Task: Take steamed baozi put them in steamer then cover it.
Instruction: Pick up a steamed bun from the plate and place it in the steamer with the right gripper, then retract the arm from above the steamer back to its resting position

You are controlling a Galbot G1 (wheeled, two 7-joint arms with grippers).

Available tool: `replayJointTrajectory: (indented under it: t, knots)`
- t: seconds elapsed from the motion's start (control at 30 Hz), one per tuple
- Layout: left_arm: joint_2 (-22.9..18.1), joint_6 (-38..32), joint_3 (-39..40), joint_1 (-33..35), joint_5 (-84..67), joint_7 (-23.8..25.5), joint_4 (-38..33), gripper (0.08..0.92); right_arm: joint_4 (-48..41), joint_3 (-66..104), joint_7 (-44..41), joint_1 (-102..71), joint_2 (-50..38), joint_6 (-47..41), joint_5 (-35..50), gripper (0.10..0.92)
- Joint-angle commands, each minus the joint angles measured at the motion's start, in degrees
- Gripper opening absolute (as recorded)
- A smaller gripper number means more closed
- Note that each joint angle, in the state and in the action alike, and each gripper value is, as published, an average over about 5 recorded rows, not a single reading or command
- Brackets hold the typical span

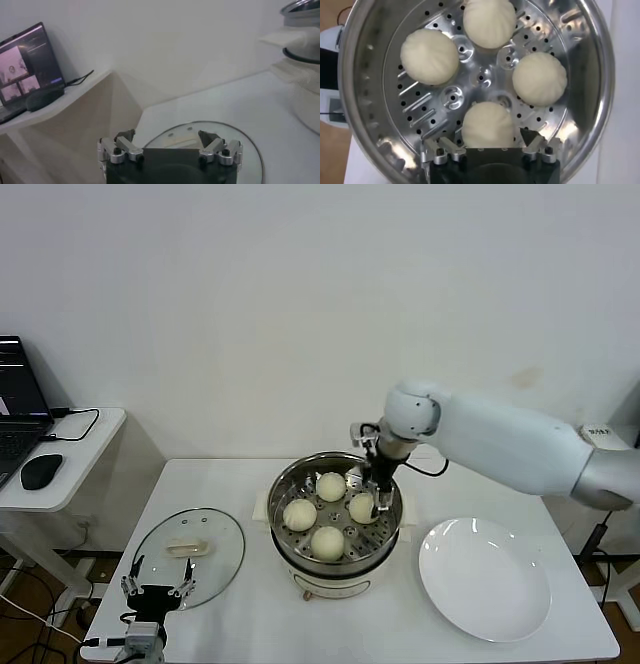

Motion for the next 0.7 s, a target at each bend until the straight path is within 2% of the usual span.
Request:
replayJointTrajectory:
  t: [0.03,0.17,0.3,0.5,0.7]
  knots:
    - [-0.3,-0.09,0.54,-0.26,-0.81,-2.43,-0.16,0.823,1.43,25.04,14.61,-4.42,-6.98,4.2,10.32,0.823]
    - [0.14,-0.1,0.92,-0.05,-0.68,-3.56,-0.55,0.823,4.04,35.38,25.36,-11.02,-10.24,6.86,15.05,0.823]
    - [0.7,-0.11,0.88,0.22,-0.19,-3.11,-1.01,0.823,7.5,46.56,33.42,-22.47,-13.63,8.95,16.08,0.823]
    - [0.46,-2.07,0.78,-0.07,-0.02,-2.59,-1.66,0.823,13.1,63.97,50.05,-43.68,-16.46,17.43,20.13,0.823]
    - [1.11,-4.26,1.07,-1.16,5.24,-2.71,-1.01,0.823,19.66,80.73,55.77,-66.86,-15.61,23.31,21.01,0.823]
